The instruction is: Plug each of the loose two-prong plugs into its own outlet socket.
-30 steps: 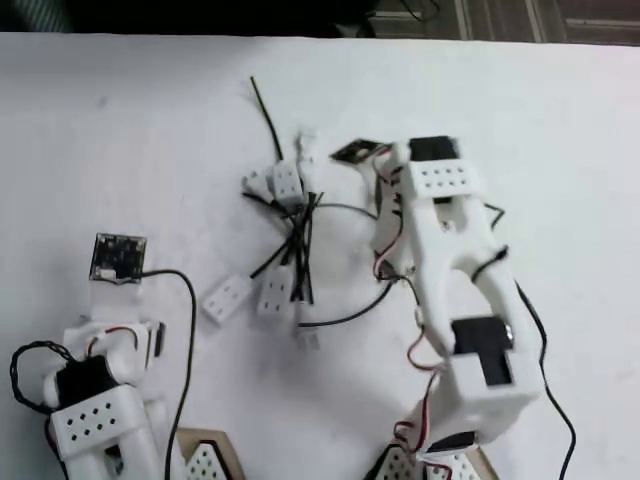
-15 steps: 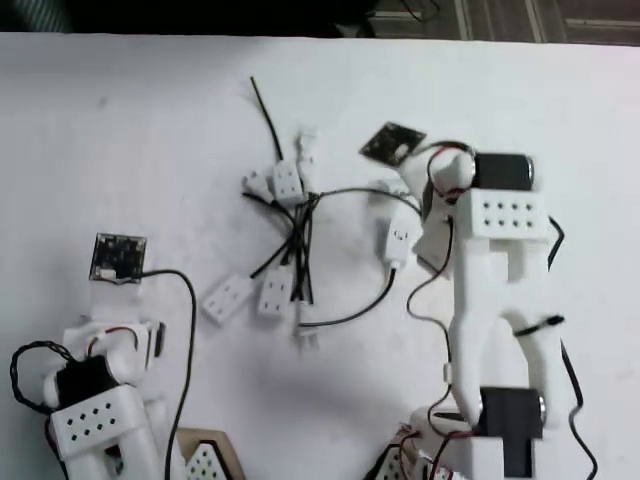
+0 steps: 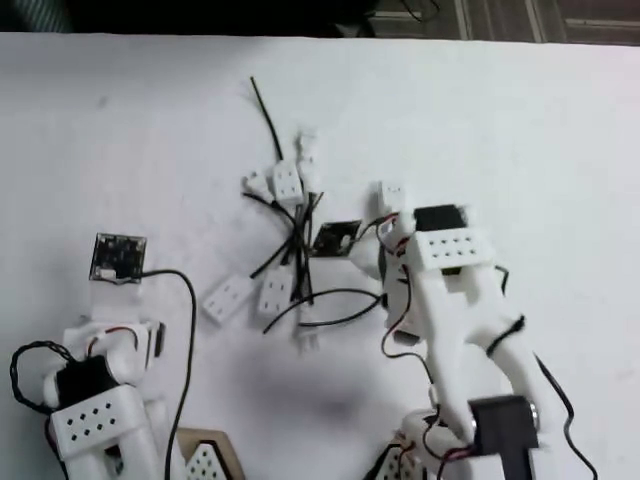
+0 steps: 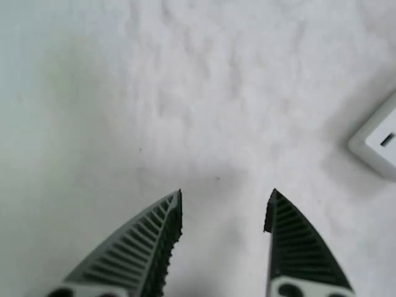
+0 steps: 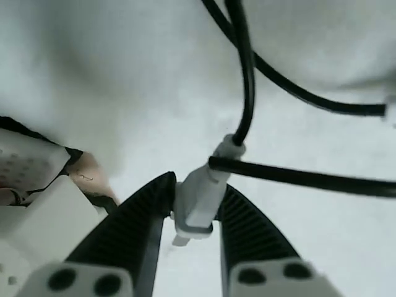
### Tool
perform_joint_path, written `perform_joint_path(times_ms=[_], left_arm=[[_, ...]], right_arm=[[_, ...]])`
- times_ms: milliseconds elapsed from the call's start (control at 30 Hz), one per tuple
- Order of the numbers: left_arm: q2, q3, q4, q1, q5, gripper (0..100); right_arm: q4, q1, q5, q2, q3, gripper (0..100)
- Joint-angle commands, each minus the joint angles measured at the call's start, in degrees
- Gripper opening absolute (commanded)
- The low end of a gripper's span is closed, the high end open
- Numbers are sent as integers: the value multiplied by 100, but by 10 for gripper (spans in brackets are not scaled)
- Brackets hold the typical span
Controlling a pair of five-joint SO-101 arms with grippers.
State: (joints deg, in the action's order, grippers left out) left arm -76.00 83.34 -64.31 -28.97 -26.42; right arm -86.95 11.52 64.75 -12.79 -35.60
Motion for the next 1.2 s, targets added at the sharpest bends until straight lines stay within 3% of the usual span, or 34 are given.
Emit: perform_joint_path(times_ms=[0,100,333,633,900,1167], left_arm=[[-75,-9,97,-31,-53,226],[-75,-9,97,-31,-53,226],[-75,-9,97,-31,-53,226],[-75,-9,97,-31,-53,227],[-75,-9,97,-31,-53,227],[-75,-9,97,-31,-53,227]], right_arm=[[180,207,44,356,-44,18],[171,321,35,734,-44,28],[22,822,-255,1130,-18,225],[84,1499,-571,1156,0,223],[356,954,-545,1156,352,223],[382,919,-536,1165,334,222]])
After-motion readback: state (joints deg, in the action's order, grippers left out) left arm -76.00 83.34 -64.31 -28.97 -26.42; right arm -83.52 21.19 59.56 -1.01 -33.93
